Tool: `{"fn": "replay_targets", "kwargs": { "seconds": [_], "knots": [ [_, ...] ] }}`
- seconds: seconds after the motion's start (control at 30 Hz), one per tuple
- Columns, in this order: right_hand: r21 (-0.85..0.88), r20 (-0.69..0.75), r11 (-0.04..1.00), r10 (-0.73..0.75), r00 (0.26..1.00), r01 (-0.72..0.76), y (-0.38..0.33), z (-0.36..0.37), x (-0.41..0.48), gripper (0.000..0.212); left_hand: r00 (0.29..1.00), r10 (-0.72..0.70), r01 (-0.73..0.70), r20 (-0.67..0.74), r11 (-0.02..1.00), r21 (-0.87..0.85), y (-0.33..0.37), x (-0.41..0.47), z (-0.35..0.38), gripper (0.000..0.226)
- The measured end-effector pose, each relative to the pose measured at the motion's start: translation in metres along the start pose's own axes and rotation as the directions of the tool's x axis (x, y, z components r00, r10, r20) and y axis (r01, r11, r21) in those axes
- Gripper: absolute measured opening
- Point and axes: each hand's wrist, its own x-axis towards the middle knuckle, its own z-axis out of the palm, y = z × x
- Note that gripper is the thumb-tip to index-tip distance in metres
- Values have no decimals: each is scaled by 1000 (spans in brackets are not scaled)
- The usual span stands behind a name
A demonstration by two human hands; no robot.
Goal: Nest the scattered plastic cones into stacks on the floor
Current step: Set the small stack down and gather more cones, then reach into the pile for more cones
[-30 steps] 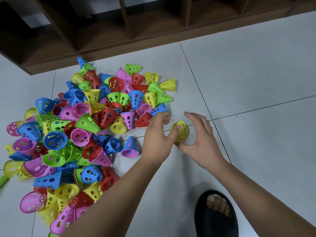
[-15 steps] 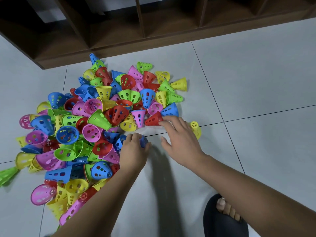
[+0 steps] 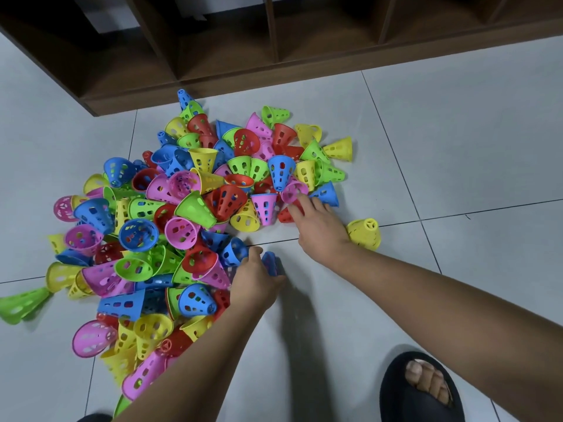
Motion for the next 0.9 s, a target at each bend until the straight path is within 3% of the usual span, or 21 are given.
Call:
{"fn": "replay_targets", "kwargs": {
  "seconds": [0.1,0.27,0.37,0.47,0.63,0.77,0.9],
  "knots": [
    [-87,57,996,6,998,-1,-5,-4,-3,78,999,37,-37,-2,999,-31,-1,3,-1,70],
    [-125,96,992,-17,995,29,-3,-1,-11,47,989,124,-132,-81,986,-102,-1,6,-5,52],
    [-41,49,999,14,999,-12,-7,-2,-15,45,981,147,-171,-131,964,-203,1,6,-11,45],
    [119,-135,991,70,988,-54,-9,-20,-24,46,964,187,-235,-186,930,-282,8,7,-22,43],
    [431,-421,901,238,875,-37,7,-74,-56,51,924,238,-355,-300,825,-439,43,1,-50,44],
    [552,-448,830,374,812,-78,36,-80,-81,49,914,253,-394,-317,744,-540,81,-15,-60,48],
    [627,-377,768,446,812,-131,59,-68,-98,47,906,278,-421,-319,670,-612,112,-27,-56,46]
  ]
}}
